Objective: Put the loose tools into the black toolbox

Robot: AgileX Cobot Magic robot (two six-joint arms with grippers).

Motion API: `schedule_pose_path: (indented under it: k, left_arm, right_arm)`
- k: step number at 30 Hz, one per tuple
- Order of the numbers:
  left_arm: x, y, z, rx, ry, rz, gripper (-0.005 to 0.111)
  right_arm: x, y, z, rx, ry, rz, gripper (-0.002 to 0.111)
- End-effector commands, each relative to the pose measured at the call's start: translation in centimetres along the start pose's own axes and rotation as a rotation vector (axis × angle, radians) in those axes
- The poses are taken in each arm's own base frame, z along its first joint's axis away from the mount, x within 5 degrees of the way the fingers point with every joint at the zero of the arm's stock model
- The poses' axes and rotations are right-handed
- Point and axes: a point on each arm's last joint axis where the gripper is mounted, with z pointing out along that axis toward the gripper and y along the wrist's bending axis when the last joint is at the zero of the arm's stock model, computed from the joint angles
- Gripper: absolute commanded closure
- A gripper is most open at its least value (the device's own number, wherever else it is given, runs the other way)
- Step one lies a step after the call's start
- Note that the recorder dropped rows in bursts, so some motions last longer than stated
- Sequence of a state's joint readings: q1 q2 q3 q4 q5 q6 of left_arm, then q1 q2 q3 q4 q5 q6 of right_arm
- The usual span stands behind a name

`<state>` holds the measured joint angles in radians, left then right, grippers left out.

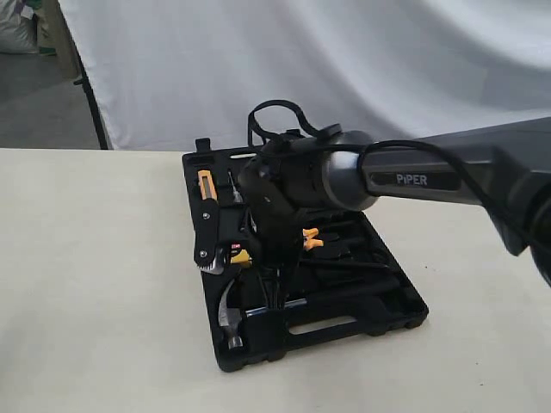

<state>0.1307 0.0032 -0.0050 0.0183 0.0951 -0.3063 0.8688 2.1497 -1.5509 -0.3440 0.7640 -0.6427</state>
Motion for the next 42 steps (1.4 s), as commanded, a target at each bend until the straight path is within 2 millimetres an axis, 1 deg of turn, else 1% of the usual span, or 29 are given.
schedule_pose_path:
  k: [1, 2, 4, 6, 11, 13, 17, 20, 21, 23, 27, 30, 31, 33, 34, 36, 37, 39, 40, 42]
  left_arm:
    - [-0.2, 0.1, 0.0, -0.021, -0.020, 0.000, 0.106]
    - [-0.2, 0.1, 0.0, -0.021, -0.020, 0.000, 0.106]
    - [-0.2, 0.1, 0.0, -0.021, -0.020, 0.000, 0.106]
    - [-0.2, 0.1, 0.0, -0.021, -0.020, 0.000, 0.106]
    - [-0.2, 0.1, 0.0, -0.021, -0.020, 0.000, 0.106]
    - [-0.2, 0.1, 0.0, -0.021, -0.020, 0.000, 0.106]
    - [-0.2, 0.1, 0.0, -0.021, -0.020, 0.000, 0.106]
    - [-0.2, 0.1, 0.0, -0.021, -0.020, 0.000, 0.106]
    - [-0.2, 0.1, 0.0, -0.021, -0.020, 0.000, 0.106]
    - [-0.2, 0.1, 0.0, -0.021, -0.020, 0.000, 0.106]
    - [-0.2, 0.1, 0.0, -0.021, -0.020, 0.000, 0.106]
    - [-0.2, 0.1, 0.0, -0.021, -0.020, 0.000, 0.106]
    - [-0.2, 0.1, 0.0, -0.021, -0.020, 0.000, 0.106]
    - [-0.2, 0.1, 0.0, -0.021, -0.020, 0.000, 0.106]
    - [-0.2, 0.1, 0.0, -0.021, -0.020, 0.000, 0.106]
    - [-0.2, 0.1, 0.0, -0.021, -0.020, 0.000, 0.106]
    - [-0.2, 0.1, 0.0, -0.021, -0.020, 0.000, 0.106]
    - [-0.2, 0.1, 0.0, -0.021, -0.020, 0.000, 0.106]
    - [-0.2, 0.1, 0.0, -0.021, -0.020, 0.000, 0.106]
    - [-0.2, 0.1, 0.0, -0.021, -0.020, 0.000, 0.106]
  right_arm:
    - [0.1, -0.4, -0.2, 0.010, -0.002, 0.057, 0.058]
    - [0.1, -0.4, -0.2, 0.010, -0.002, 0.078, 0.049]
    - [0.2, -0.5, -0.3, 0.027, 0.007, 0.062, 0.041]
    - [0.4, -0.9, -0.8, 0.061, 0.015, 0.067, 0.035]
    - [0.7, -1.9, -3.9, 0.118, -0.018, 0.102, 0.035]
    - [0.9, -2.1, -4.7, 0.126, -0.017, 0.113, 0.035]
    - [1.6, -2.1, -5.3, 0.126, 0.045, 0.096, 0.035]
    - [2.6, -2.6, -5.2, 0.119, 0.096, 0.066, 0.035]
    - [3.2, -2.8, -5.0, 0.103, 0.098, 0.071, 0.038]
    - [4.4, -3.3, -4.6, 0.050, 0.076, 0.086, 0.048]
    - [7.2, -4.7, -3.7, -0.062, -0.045, 0.200, 0.077]
    - [8.7, -5.4, -3.4, -0.141, -0.152, 0.263, 0.097]
    - [9.0, -5.2, -3.4, -0.216, -0.217, 0.246, 0.108]
    - [8.8, -4.8, -3.5, -0.298, -0.290, 0.231, 0.109]
    - [8.7, -4.7, -3.3, -0.309, -0.298, 0.228, 0.109]
    - [8.5, -4.5, -2.5, -0.358, -0.290, 0.215, 0.109]
    - [8.3, -4.5, -1.6, -0.428, -0.272, 0.216, 0.109]
    - [7.8, -5.2, -0.6, -0.494, -0.249, 0.243, 0.109]
    - [7.5, -5.8, -0.5, -0.503, -0.248, 0.249, 0.109]
    - [7.2, -6.5, -0.8, -0.491, -0.251, 0.284, 0.108]
